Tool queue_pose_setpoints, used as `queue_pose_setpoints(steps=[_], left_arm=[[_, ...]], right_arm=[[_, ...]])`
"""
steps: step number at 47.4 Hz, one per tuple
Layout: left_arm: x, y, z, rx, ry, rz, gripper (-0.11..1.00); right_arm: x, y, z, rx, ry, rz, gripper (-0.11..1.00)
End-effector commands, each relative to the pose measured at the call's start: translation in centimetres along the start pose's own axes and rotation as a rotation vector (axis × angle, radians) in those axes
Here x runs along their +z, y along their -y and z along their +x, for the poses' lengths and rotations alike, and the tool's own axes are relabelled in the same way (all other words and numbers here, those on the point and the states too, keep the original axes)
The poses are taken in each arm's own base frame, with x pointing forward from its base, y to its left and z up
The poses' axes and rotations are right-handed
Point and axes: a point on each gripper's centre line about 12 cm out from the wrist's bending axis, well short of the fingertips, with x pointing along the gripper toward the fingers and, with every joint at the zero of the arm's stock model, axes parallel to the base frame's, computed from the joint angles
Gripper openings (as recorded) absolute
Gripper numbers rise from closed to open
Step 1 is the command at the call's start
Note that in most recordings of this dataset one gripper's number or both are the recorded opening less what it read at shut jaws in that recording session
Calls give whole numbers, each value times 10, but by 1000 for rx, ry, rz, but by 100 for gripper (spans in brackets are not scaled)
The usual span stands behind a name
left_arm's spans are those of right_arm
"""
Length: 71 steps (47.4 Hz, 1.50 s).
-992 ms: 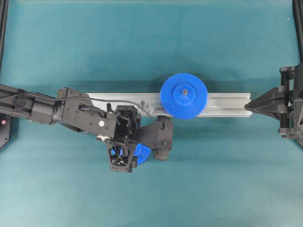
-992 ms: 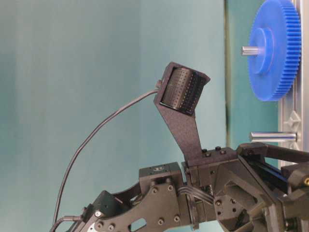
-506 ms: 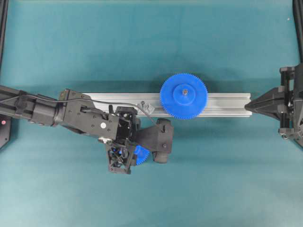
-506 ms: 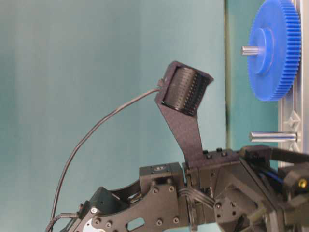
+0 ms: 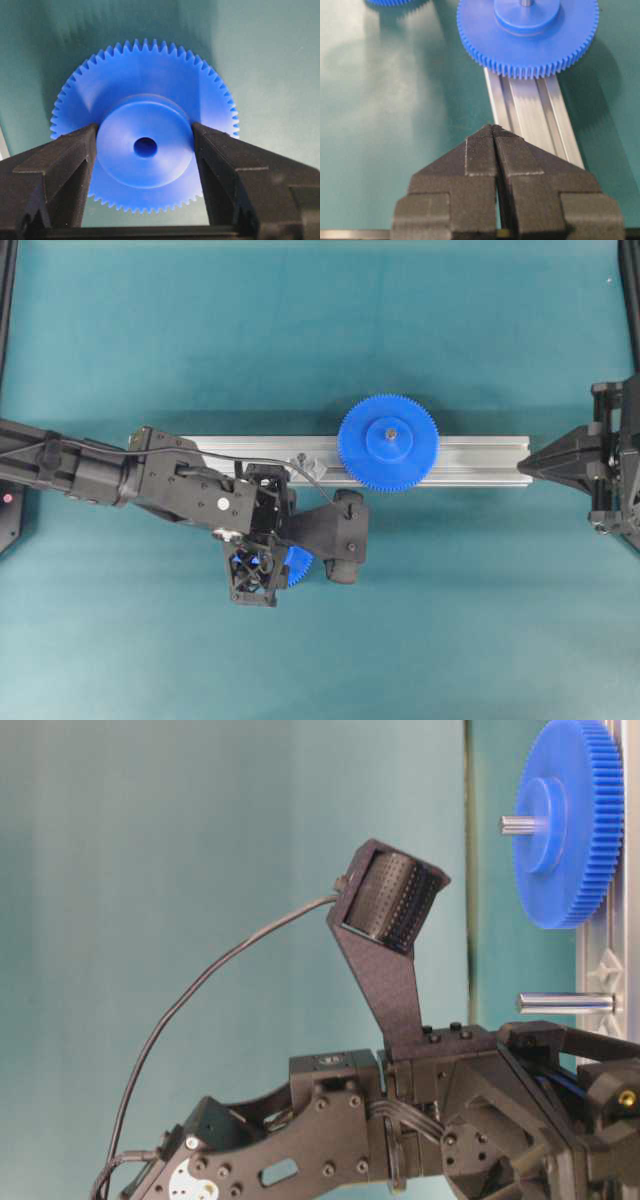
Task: Find the location of the shaft and insert the small gear.
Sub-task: 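Lift the small gear and carry it toward the empty shaft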
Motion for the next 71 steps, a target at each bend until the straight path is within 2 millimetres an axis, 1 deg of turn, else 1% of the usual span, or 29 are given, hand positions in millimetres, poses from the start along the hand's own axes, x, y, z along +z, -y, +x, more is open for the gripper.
queue_pose_setpoints(steps=[1,8,17,28,36,44,52,57,64,71], left_arm=[[7,-2,-10,1,32,-1,63],[14,-2,-23,2,66,1,63],[16,-2,-36,2,61,4,63],[22,-3,-60,3,67,23,63],[23,-4,-75,6,44,66,63],[27,-12,-91,11,50,75,63],[33,-23,-111,20,86,72,63],[34,-31,-121,28,100,75,63],[36,-47,-129,40,120,77,63],[38,-56,-132,48,129,93,63]], right_arm=[[5,0,0,-1,14,12,-1],[5,-1,0,1,15,12,-1],[5,-1,0,1,15,12,-1],[5,0,0,0,16,12,-1],[6,-1,0,1,17,12,-1],[5,0,0,0,16,14,-1],[5,0,0,0,16,14,-1],[5,0,0,0,16,12,-1],[5,0,0,0,16,12,-1],[5,0,0,0,16,14,-1]])
